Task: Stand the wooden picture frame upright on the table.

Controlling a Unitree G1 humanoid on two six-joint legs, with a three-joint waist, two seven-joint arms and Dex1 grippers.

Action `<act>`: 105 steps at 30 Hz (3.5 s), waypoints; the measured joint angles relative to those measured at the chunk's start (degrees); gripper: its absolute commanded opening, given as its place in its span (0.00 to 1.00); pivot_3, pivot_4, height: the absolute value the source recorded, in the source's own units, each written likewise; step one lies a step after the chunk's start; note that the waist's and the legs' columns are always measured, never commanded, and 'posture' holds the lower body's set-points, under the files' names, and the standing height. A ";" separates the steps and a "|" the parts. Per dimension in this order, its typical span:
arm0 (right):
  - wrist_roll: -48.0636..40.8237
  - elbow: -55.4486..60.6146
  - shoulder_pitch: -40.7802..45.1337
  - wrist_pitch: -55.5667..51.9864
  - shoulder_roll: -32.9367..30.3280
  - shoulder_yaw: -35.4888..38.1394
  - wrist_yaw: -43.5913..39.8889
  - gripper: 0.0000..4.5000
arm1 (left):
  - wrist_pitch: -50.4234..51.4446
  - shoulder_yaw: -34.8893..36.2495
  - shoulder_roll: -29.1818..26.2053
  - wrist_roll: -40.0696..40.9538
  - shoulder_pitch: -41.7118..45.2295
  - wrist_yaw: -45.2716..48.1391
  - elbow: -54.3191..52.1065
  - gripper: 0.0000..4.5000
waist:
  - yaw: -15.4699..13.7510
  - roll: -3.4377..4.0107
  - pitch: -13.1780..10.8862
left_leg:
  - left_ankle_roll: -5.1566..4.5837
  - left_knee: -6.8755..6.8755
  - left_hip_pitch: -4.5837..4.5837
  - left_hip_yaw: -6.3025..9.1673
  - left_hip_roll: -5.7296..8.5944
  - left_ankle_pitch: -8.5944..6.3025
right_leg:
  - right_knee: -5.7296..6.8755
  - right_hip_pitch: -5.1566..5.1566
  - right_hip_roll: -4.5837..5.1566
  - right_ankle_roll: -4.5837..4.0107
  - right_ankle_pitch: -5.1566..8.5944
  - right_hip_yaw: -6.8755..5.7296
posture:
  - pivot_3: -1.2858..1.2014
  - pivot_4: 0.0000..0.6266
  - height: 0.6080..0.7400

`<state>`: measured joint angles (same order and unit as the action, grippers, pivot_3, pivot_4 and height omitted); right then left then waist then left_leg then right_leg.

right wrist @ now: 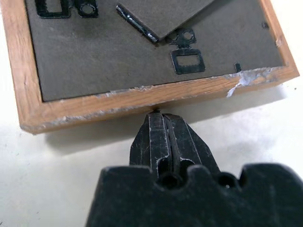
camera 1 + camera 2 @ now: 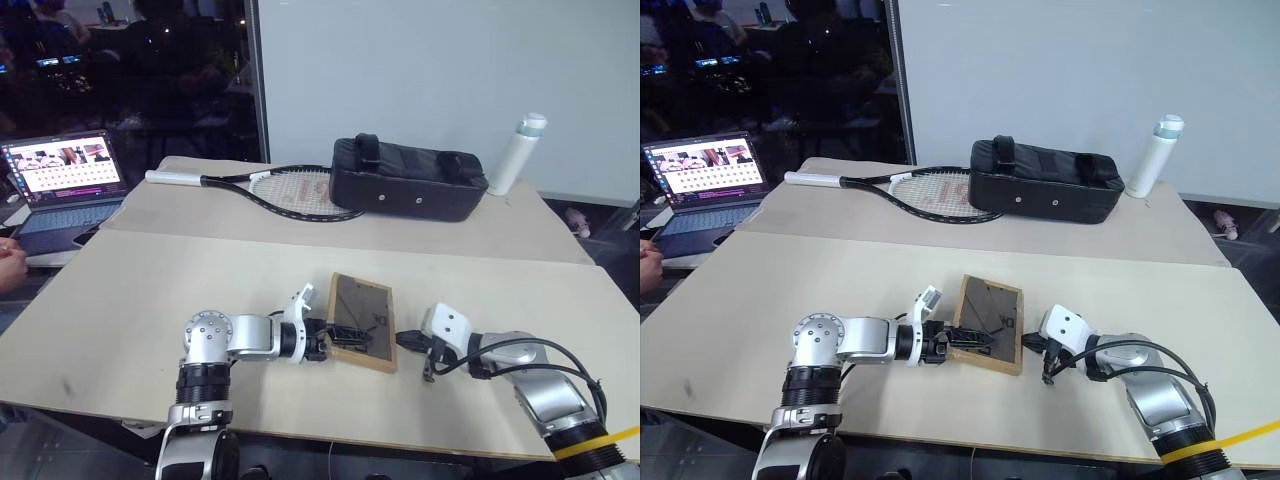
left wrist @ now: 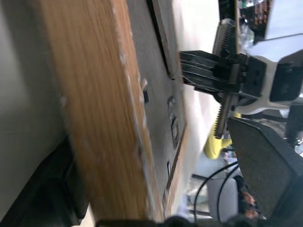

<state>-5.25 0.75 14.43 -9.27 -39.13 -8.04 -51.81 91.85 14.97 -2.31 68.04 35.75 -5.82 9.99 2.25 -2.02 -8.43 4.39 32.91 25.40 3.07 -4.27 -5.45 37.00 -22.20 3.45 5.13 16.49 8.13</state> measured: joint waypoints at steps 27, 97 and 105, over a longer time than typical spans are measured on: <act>-35.67 4.89 21.31 -42.38 0.66 11.70 -1.65 0.92 | 0.41 -4.20 -14.19 0.95 12.86 16.02 -1.76 0.26 | 0.15 -0.06 -0.48 | 0.10 -0.05 0.60 0.12 0.05 -0.03 | -0.03 -0.47 0.01 -0.07 0.02 -0.03 | 0.52 0.24 0.89; 29.37 -12.64 8.61 47.44 -1.59 0.37 35.85 0.83 | -0.48 -20.05 -25.02 40.51 17.05 5.45 29.64 0.26 | 0.36 -0.01 -0.57 | 0.33 0.03 0.75 0.27 0.16 0.28 | 0.66 -0.86 0.02 -0.30 -0.11 -0.05 | 0.52 0.24 0.89; 29.03 -13.31 9.66 47.45 -0.39 0.06 35.51 0.42 | -1.46 -20.42 -24.87 43.58 16.73 4.16 28.06 0.26 | 0.29 0.00 -0.57 | 0.33 0.03 0.75 0.28 0.17 0.28 | 0.66 -0.86 0.02 -0.30 -0.11 -0.05 | 0.52 0.24 0.89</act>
<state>23.78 -12.56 24.09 38.19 -39.52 -7.98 -16.30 90.39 -5.45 -27.18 111.62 52.48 -1.66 38.04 2.54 -2.02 -9.00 4.72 32.94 26.15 3.34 -4.09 -5.16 37.66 -23.06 3.47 4.84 16.38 8.08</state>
